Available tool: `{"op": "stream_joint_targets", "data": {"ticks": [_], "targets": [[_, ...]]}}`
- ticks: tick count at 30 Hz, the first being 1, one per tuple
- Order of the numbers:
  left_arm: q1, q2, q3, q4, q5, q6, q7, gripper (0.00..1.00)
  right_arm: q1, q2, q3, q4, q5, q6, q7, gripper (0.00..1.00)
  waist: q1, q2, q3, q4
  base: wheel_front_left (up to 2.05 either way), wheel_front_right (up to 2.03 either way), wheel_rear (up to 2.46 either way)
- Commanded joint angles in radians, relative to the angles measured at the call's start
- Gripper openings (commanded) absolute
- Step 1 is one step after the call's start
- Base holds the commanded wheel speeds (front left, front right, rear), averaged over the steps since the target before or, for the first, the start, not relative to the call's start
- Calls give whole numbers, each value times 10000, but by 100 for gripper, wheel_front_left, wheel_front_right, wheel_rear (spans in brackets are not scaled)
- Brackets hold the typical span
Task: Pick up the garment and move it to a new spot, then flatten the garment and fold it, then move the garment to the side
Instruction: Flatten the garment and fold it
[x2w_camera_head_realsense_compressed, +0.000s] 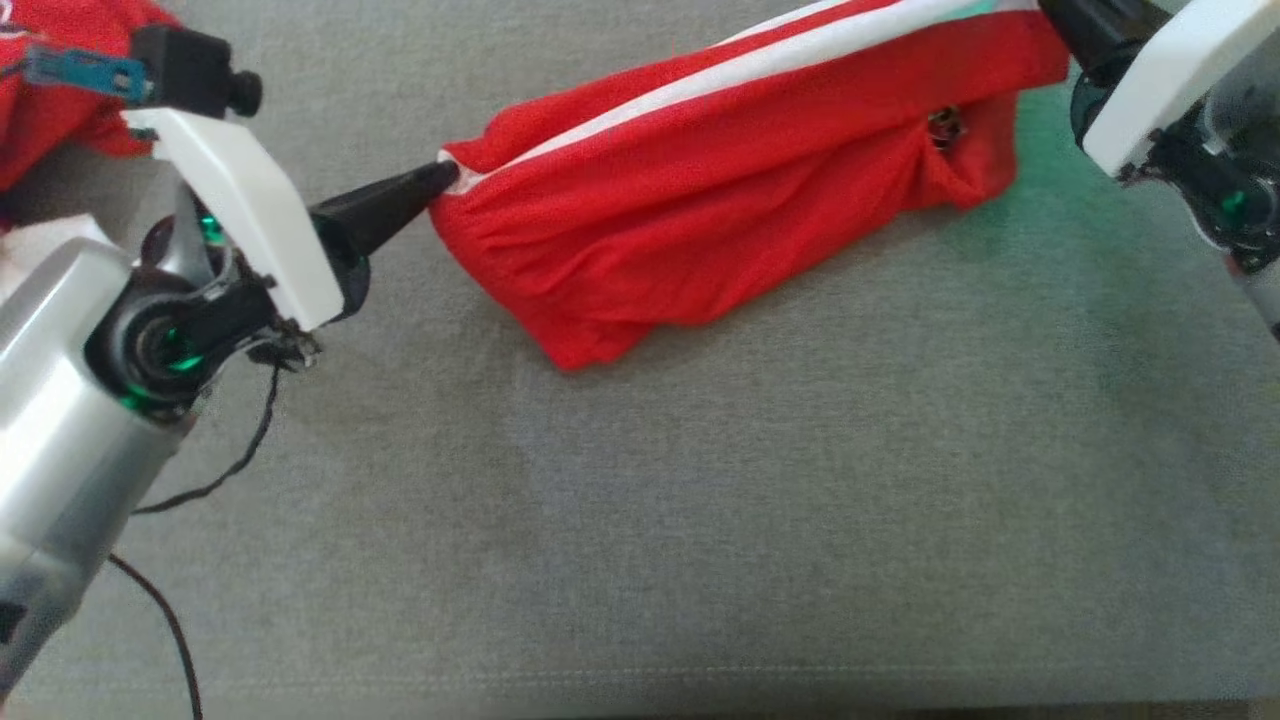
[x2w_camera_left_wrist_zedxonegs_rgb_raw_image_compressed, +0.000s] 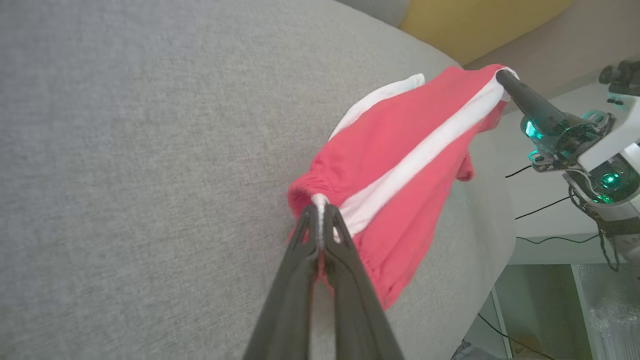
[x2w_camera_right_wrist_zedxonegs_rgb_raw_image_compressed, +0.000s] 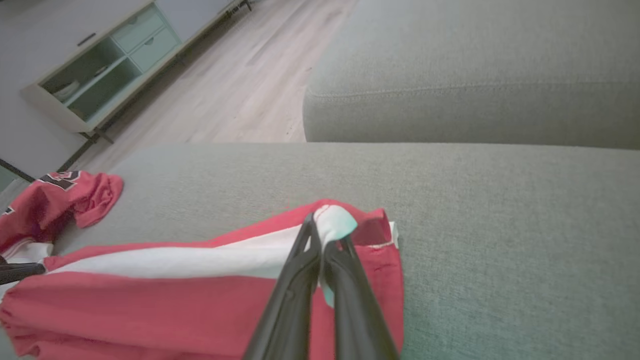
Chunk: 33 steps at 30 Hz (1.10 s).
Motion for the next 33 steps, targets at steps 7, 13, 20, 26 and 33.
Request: {"op": "stream_joint_targets", "data": {"ticks": [7,13,20,26,33], "targets": [[-681,-132,352,234,-95,-325,146,0,-366,146,515,916,181,-7,137,0,-2,0,147,264,0,0,0],[-689,-322,211,325,-224,-486,363,100,-425,381,828,1541,325,-7,-39,100,-2,0,-56,176,0,0,0],[-642,-27,247,392,-29,-584,200,100,-262,617,1122,1756,479,-7,-1180,100,-2,0,-909,-74,0,0,0],[-258,823,372,4,1185,-429,-1088,100,209,766,960,1936,409,-7,-3343,100,-2,0,-1947,-357,0,0,0],[1093,1238,831,-1195,3214,1219,-4544,100,1040,1369,512,2912,220,-7,-4264,100,-2,0,-2626,-430,0,0,0]]}}
